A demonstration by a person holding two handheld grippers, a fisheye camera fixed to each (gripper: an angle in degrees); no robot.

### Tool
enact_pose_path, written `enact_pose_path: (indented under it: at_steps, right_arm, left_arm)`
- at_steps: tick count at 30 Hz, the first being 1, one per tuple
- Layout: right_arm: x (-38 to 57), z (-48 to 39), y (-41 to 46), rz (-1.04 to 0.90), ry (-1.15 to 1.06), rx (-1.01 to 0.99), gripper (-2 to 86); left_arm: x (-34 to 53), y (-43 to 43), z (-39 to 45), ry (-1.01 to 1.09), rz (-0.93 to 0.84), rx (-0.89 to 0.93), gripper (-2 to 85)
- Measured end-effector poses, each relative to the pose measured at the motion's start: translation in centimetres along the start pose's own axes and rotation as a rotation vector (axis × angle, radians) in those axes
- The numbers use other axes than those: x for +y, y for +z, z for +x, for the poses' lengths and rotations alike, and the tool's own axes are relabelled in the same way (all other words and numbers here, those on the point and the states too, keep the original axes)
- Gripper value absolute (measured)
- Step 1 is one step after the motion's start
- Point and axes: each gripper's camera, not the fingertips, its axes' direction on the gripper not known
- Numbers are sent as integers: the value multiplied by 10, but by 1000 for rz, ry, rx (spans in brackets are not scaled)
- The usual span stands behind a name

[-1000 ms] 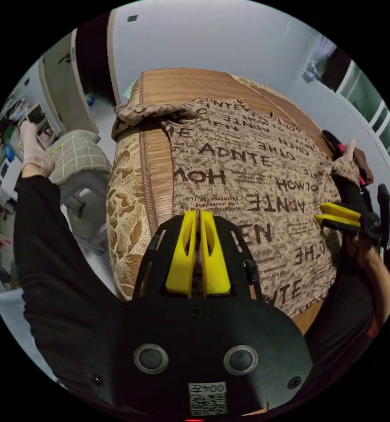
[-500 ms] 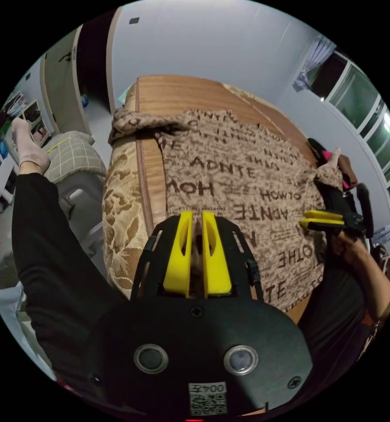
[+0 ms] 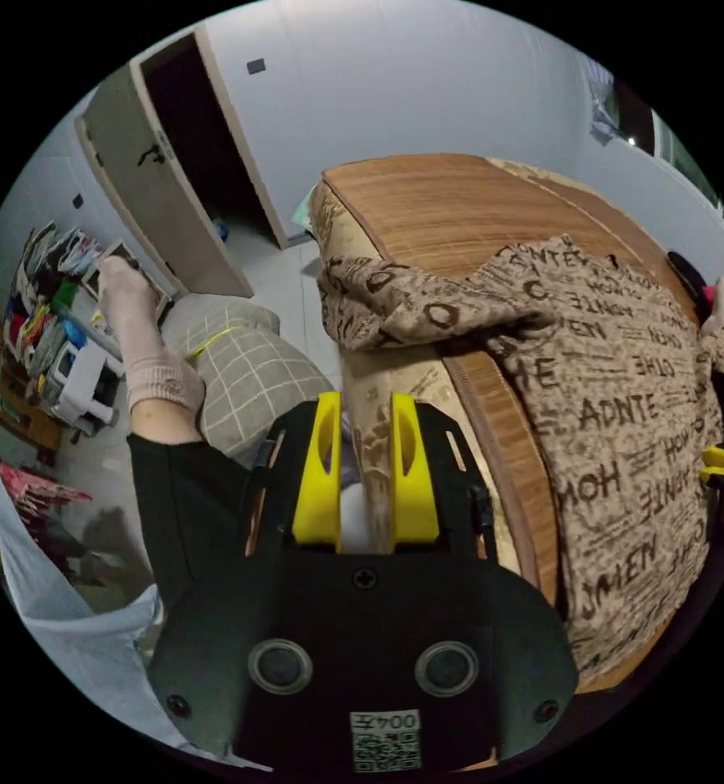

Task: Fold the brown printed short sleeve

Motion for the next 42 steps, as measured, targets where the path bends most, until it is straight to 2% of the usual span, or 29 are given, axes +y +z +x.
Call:
enact_pose_path:
  at_steps: [6,8,10,15,17,19,21,27,35,42]
  right_arm:
    - [-4,23,7,20,55,-75,89]
    - [-4,34,9,27,84,-110,88]
    - [-4,43,11,31,108,-139,86]
    - [-3,66,17,40,164,-217,81]
    - [-3,74,20,42,178,-241,79]
    - [-2,79,21,42,182,-253,78]
    - [-2,85,23,42,189,-268,76]
    - [2,105,29,40,226,-333,74]
    - [6,126,36,40,258,-399,73]
    - [11,134,39,42,260,-397,74]
  left_arm:
    - [-43,34,30,176,-87,-125,83]
    - [-61,40,42,208,-125,-179,51]
    - [-75,28,47,201,-76,-219,29]
    - [-117,-56,63,166,204,-76,16]
    - [-133,-81,90,339,281,160,20]
    - [-144,-81,101,443,246,309,26]
    - [-153,-75,95,409,195,298,36]
    - [-126,-66,29,255,202,292,74]
    - [-38,-46,44,448,123,336,134]
    - [-38,-22,39,463,25,318,129]
